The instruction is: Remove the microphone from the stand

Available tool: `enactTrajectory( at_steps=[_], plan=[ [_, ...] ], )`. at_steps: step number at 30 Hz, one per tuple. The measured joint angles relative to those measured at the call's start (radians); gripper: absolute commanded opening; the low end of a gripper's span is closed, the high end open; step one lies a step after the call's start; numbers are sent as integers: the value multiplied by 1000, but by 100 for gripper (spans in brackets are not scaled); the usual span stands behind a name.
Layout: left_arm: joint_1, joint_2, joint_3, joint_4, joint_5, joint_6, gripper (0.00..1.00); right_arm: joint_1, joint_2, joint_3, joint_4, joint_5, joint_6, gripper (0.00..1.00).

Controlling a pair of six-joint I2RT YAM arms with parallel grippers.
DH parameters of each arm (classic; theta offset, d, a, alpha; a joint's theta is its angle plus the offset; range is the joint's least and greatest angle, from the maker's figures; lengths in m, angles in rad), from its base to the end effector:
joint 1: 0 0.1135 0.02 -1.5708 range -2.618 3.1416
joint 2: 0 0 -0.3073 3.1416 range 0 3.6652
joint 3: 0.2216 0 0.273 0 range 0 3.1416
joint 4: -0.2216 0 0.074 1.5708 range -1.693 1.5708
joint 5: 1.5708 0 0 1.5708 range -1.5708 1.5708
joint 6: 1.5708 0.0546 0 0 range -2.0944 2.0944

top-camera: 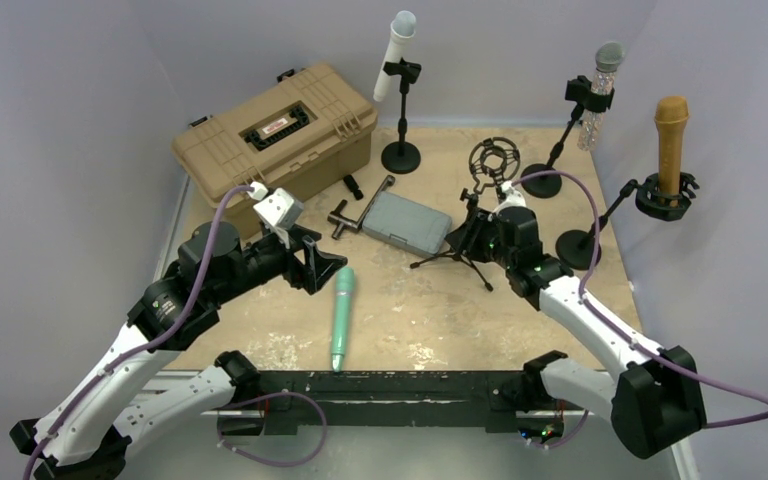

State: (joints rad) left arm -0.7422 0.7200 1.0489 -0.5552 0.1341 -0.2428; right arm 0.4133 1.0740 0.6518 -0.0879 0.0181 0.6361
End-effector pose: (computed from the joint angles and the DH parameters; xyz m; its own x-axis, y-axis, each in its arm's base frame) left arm 0.1030 -0.1044 0.4302 -0.3446 -0.0072 -0.9387 0.7037 0.6599 -0.2634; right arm 0.2324 0.1008 0.2665 -0.5897 0.3900 -0.7073 -0.0457 0.8582 0.5113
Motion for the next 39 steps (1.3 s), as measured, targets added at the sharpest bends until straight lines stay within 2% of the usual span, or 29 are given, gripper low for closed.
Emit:
enactTrajectory(
  at_steps=[4,7,13,16,21,24,26,27,30,33,36,39],
  plan=[
    [0,0,0,0,0,0,70,-101,2,-43,90,-203,41,59],
    [0,-1,0,0,0,0,70,-159,8,-62,132,-314,64,60],
    [0,-2,0,0,0,0,70,-228,8,-103,216,-484,126,46],
    [0,-2,0,0,0,0,70,-268,8,-121,242,-523,162,40],
    [0,-2,0,0,0,0,70,-299,20,-144,279,-546,209,34],
    [0,-2,0,-1,0,0,70,-300,32,-145,291,-546,219,24],
    [0,-2,0,-1,0,0,70,-300,34,-145,290,-547,217,6],
    [0,-3,0,0,0,0,70,-299,34,-140,281,-540,211,0],
    [0,-4,0,-1,0,0,70,-288,29,-117,235,-498,182,0],
    [0,-5,0,0,0,0,70,-233,0,-76,134,-348,134,0],
    [0,-3,0,0,0,0,70,-127,-29,-37,34,-154,92,0],
    [0,-1,0,0,0,0,70,-62,-31,-10,-18,-29,68,0]
  ],
)
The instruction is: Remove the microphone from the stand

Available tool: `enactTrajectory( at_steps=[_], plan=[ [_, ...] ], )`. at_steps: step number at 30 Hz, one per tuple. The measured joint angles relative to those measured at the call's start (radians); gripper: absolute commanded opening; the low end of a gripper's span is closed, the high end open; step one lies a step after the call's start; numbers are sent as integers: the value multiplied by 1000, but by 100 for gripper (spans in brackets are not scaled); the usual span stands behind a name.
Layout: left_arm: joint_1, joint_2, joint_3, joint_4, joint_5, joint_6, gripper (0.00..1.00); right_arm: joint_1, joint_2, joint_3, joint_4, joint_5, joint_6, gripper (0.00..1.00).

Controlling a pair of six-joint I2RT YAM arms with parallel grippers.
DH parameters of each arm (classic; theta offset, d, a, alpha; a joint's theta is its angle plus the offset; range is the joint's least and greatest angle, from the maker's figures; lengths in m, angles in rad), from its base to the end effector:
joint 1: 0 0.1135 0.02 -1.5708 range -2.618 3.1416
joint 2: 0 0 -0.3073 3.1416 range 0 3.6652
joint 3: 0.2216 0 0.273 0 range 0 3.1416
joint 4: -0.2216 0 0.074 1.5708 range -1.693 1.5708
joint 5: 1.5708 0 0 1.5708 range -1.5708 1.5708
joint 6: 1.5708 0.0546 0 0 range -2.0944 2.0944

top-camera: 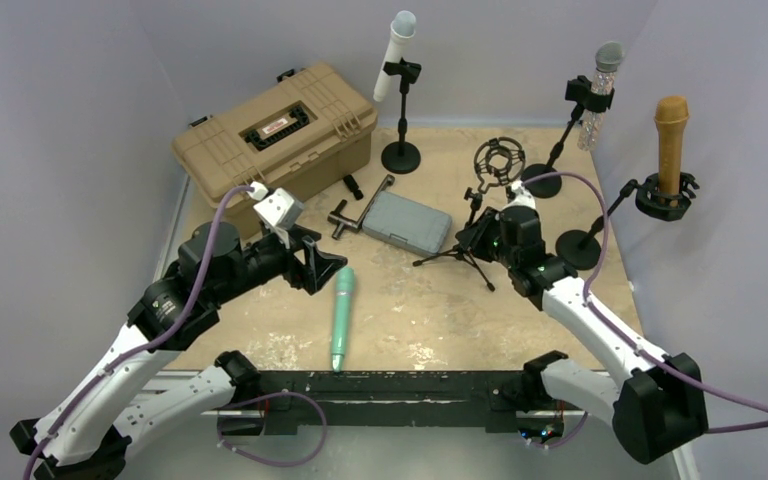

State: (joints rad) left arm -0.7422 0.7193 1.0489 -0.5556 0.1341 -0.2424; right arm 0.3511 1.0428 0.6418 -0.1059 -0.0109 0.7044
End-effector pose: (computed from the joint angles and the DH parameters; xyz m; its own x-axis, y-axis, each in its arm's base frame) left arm 0.1028 -0.1042 0.4302 -0.3441 -0.0071 -0.9389 0.7038 0.6599 -0.2630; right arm 0.2310 0.0852 0.2678 -0.5759 0.4787 -0.6628 0.0263 0.8211 0.5702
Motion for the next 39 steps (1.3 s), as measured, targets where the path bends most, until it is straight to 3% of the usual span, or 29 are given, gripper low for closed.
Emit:
enactTrajectory(
  at_steps=[7,10,14,17,21,25,28,39],
  plan=[
    [0,10,0,0,-1,0,70,138,48,84,-106,259,-37,4],
    [0,14,0,0,-1,0,70,164,58,100,-129,313,-55,19],
    [0,18,0,0,-5,0,70,170,53,100,-129,308,-89,54],
    [0,21,0,0,-7,0,70,164,21,90,-103,275,-127,69],
    [0,21,0,0,-8,0,70,109,-43,60,-51,137,-148,81],
    [0,21,0,0,-8,0,71,-59,-97,-19,24,-75,-118,84],
    [0,21,0,0,-7,0,70,-114,-99,-36,17,-149,-103,85],
    [0,19,0,0,-7,0,70,-111,-163,130,-130,-140,-204,86]
  ],
)
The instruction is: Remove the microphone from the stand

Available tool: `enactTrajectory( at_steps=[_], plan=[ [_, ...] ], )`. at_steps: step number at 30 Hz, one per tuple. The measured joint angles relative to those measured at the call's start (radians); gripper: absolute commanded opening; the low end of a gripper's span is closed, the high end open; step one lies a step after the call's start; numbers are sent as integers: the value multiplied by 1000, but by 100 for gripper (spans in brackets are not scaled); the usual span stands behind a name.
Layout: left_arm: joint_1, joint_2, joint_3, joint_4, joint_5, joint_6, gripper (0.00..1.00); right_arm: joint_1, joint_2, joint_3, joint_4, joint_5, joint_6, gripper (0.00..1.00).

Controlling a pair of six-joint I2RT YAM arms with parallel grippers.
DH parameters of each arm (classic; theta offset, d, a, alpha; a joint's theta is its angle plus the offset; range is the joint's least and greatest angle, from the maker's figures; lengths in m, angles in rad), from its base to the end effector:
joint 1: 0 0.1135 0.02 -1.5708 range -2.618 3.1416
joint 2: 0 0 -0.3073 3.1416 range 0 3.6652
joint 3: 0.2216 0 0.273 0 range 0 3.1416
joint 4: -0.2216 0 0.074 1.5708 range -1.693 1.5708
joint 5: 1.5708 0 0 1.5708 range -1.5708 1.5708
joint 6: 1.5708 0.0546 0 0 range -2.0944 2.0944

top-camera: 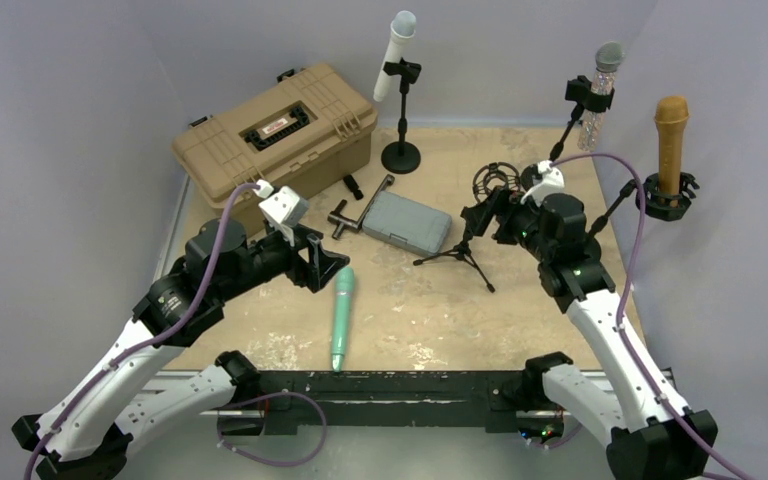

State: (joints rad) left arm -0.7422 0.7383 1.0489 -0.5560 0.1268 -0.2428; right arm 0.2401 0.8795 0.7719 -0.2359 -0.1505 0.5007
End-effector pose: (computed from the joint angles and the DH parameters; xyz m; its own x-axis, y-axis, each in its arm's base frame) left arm 0.1076 -0.1080 0.4277 -0.3567 0.0036 -0.9342 0.6955 0.6686 -0.2630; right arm 0.2077 0.0593 0.3382 -0.4657 0.3746 -0.8018 -0.1695 0.8514 0.4963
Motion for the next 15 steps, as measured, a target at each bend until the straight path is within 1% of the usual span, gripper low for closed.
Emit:
enactTrajectory(
  at_steps=[5,10,15],
  plan=[
    [0,-16,0,0,-10,0,70,0,48,127,-20,-1,-69,86],
    [0,-48,-3,1,-51,-1,71,3,131,288,-32,0,-114,86],
    [0,-79,-11,-1,-96,-1,71,48,223,418,-35,21,-135,84]
  ],
)
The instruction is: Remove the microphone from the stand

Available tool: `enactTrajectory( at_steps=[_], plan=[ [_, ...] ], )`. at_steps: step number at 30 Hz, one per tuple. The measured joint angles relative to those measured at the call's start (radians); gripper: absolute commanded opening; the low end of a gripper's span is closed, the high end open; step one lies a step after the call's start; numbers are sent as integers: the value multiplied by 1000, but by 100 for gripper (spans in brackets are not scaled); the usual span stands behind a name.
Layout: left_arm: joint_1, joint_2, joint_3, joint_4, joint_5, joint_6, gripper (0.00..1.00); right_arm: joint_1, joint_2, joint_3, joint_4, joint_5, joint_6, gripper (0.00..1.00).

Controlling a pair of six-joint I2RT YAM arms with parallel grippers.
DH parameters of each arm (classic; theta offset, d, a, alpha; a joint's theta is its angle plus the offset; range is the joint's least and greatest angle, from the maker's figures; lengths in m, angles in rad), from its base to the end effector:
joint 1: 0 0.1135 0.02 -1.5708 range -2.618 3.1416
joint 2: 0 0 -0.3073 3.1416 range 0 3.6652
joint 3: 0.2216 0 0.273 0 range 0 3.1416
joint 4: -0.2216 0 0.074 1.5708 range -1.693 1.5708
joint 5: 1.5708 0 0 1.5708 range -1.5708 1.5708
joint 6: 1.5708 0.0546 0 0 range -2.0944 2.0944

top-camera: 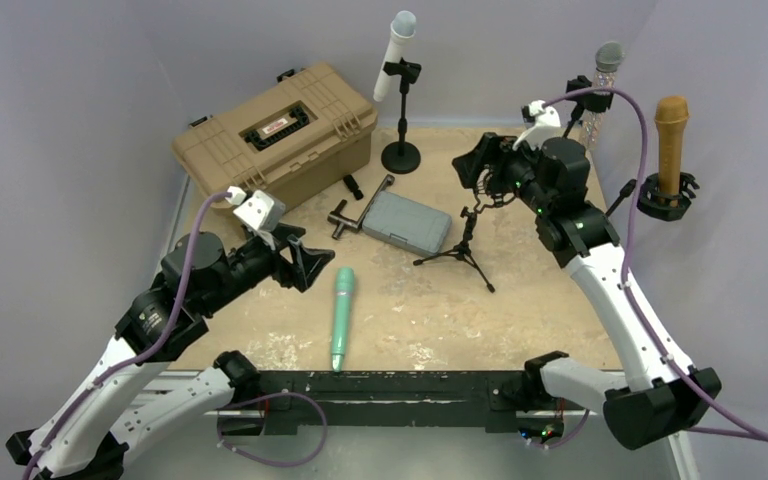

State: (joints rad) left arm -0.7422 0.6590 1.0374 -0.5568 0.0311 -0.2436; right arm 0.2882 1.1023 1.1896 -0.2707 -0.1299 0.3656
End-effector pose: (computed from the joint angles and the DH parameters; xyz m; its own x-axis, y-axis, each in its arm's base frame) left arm 0.0938 -0.0884 0.4330 -0.2953 -0.0563 -0.9537 0.6460 0.7237 -0.2427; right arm 0.2543 0.0828 0.4473 -0.3077 0.2785 -0.9098 -0.3147 0.8726 0.3736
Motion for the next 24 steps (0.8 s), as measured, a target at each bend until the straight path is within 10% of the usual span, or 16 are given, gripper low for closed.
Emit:
enactTrajectory(
  at_steps=[24],
  plan=[
    [0,-51,-2,-1,14,-33,71,77,-38,342,-341,1110,-299,80]
  ],
)
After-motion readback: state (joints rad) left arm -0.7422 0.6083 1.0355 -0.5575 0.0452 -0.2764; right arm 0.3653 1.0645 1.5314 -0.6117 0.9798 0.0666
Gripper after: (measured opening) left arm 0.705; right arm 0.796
